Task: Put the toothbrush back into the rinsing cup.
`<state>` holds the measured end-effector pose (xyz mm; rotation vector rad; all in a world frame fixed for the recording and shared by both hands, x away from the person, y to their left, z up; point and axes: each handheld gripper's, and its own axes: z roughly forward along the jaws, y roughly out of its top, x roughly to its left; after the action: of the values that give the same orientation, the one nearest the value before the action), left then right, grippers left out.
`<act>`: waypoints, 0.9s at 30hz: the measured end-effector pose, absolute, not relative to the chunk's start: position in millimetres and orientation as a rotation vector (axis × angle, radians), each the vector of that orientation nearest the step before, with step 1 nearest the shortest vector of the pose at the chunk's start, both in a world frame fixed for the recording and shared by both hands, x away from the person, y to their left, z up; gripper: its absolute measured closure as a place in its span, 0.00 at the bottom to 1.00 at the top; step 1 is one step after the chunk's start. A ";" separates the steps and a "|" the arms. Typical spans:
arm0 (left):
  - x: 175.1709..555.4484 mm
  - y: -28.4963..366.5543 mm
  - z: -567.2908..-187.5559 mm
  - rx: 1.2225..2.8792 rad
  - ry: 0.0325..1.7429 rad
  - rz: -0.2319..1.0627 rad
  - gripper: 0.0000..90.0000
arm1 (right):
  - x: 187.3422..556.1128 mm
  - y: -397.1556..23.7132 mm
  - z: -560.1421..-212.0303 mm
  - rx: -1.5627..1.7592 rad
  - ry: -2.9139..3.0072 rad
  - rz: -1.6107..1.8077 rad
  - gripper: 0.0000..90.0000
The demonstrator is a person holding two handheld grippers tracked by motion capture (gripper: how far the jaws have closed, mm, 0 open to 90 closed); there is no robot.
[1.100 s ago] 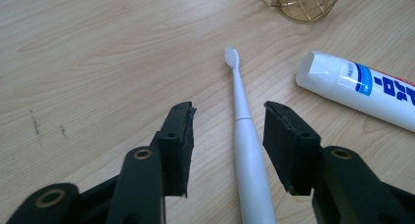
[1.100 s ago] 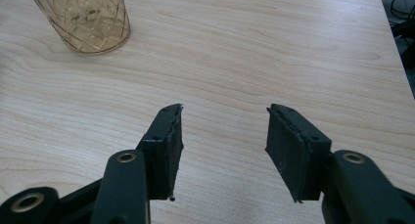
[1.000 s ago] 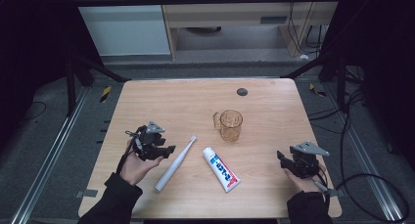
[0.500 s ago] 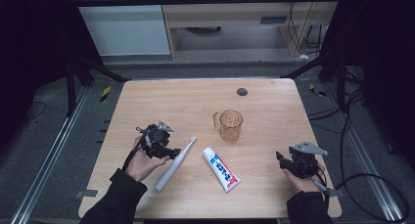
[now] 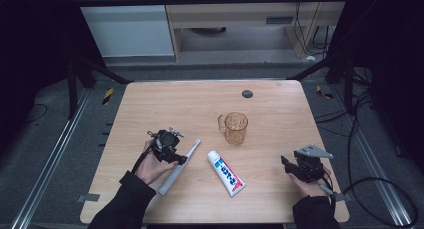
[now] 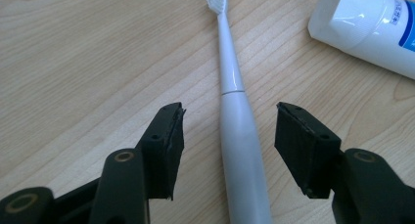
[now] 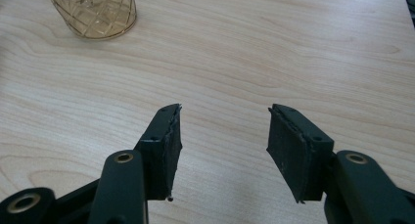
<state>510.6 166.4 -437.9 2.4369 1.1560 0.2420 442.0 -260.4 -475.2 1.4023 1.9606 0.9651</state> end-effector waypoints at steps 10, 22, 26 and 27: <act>514.8 158.8 -450.8 2.482 1.161 0.195 0.54 | 442.7 -257.1 -477.1 1.393 1.987 0.956 0.52; 517.4 160.0 -461.2 2.491 1.192 0.160 0.62 | 443.0 -257.0 -476.9 1.391 1.996 0.956 0.52; 516.9 160.0 -463.0 2.485 1.192 0.152 0.66 | 442.9 -257.2 -476.7 1.398 1.997 0.960 0.52; 516.8 159.7 -463.6 2.486 1.195 0.149 0.67 | 442.9 -257.2 -476.8 1.398 1.997 0.960 0.52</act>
<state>516.8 159.7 -463.6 2.4856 1.1950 0.1489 442.9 -257.2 -476.8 1.3984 1.9968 0.9595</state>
